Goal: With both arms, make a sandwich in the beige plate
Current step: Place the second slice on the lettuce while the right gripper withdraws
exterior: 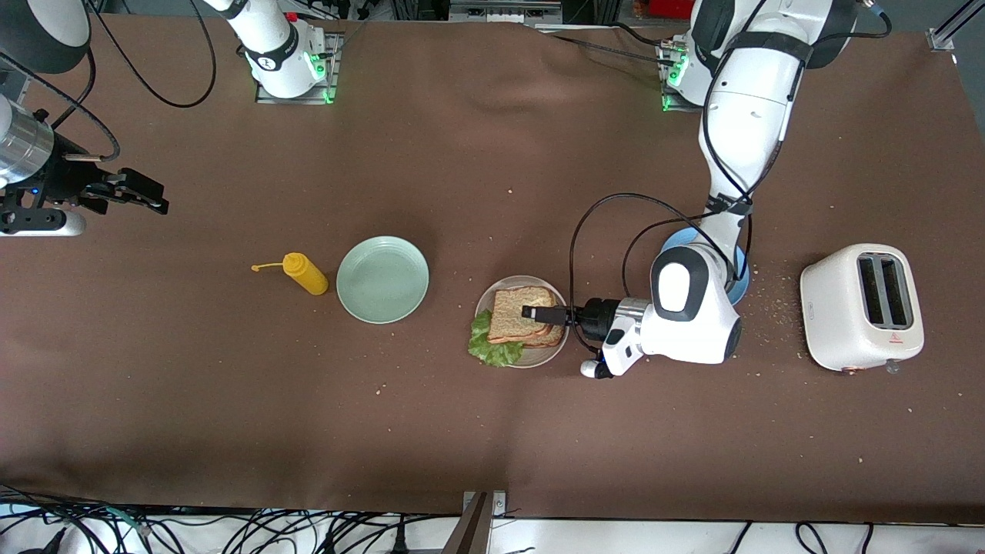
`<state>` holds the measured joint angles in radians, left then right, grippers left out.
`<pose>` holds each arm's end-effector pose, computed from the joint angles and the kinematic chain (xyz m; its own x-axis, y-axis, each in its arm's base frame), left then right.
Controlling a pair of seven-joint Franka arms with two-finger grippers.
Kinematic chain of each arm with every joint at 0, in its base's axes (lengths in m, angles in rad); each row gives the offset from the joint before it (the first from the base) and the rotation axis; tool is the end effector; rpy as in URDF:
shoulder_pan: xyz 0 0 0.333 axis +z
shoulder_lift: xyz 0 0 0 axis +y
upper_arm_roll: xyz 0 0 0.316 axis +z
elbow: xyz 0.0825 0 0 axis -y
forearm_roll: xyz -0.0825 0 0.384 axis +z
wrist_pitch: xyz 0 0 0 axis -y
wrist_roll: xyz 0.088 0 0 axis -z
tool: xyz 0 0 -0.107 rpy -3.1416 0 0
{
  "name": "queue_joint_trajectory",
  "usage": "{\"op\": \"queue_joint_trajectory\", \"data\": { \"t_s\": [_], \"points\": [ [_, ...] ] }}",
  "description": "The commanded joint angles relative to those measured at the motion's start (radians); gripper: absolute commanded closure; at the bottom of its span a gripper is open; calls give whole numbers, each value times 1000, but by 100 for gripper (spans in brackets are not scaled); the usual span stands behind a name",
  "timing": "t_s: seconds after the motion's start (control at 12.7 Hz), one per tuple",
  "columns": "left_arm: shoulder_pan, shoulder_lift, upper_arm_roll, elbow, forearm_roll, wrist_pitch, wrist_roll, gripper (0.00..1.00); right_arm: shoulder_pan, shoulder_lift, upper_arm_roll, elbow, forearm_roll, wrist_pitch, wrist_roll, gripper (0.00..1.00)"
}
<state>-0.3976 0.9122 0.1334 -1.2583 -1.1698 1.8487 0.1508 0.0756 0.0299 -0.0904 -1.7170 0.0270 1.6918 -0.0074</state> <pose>0.6857 -0.2879 0.2190 0.9482 -0.0731 -0.3091 0.2053 -0.6013 0.7722 0.5664 -0.0052 0.5488 0.9984 -0.0107 -0.0548 -0.0121 -0.9996 -0.0243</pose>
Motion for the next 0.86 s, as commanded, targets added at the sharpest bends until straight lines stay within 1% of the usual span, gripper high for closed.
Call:
{"op": "queue_joint_trajectory", "data": {
  "t_s": [0.0, 0.08, 0.16, 0.31, 0.39, 0.47, 0.55, 0.63, 0.71, 0.79],
  "points": [
    [29, -6, -2, 5, 35, 0, -19, 1, -104, -24, 96, -18, -2, -9, -13, 0],
    [40, -7, 14, 5, 36, 0, -28, 1, -118, -24, 101, -16, -5, -9, -13, 0],
    [40, -13, 53, 7, 54, -2, -30, 1, -119, -27, 100, -15, -9, -11, -13, 0],
    [52, -32, 118, 7, 135, -17, -36, 0, -108, -34, 87, -9, -12, -27, -13, 0],
    [65, -42, 139, 8, 192, -41, -36, 0, -85, -34, 63, -7, -22, -21, -13, 0],
    [69, -76, 170, 8, 273, -84, -43, 0, -51, -33, 28, -7, -33, -14, -10, 0],
    [78, -105, 199, 8, 351, -142, -46, 0, -53, -28, 26, -6, -50, 0, -6, 0],
    [88, -136, 227, 13, 414, -202, -48, 0, -68, -24, 44, -6, -55, 20, -11, 0],
    [104, -172, 259, 19, 477, -260, -43, 0, -85, -24, 76, -6, -58, 32, -11, 0],
    [123, -217, 270, 19, 522, -307, -42, 0, -83, -25, 81, -7, -61, 32, -3, 0]
  ]
}}
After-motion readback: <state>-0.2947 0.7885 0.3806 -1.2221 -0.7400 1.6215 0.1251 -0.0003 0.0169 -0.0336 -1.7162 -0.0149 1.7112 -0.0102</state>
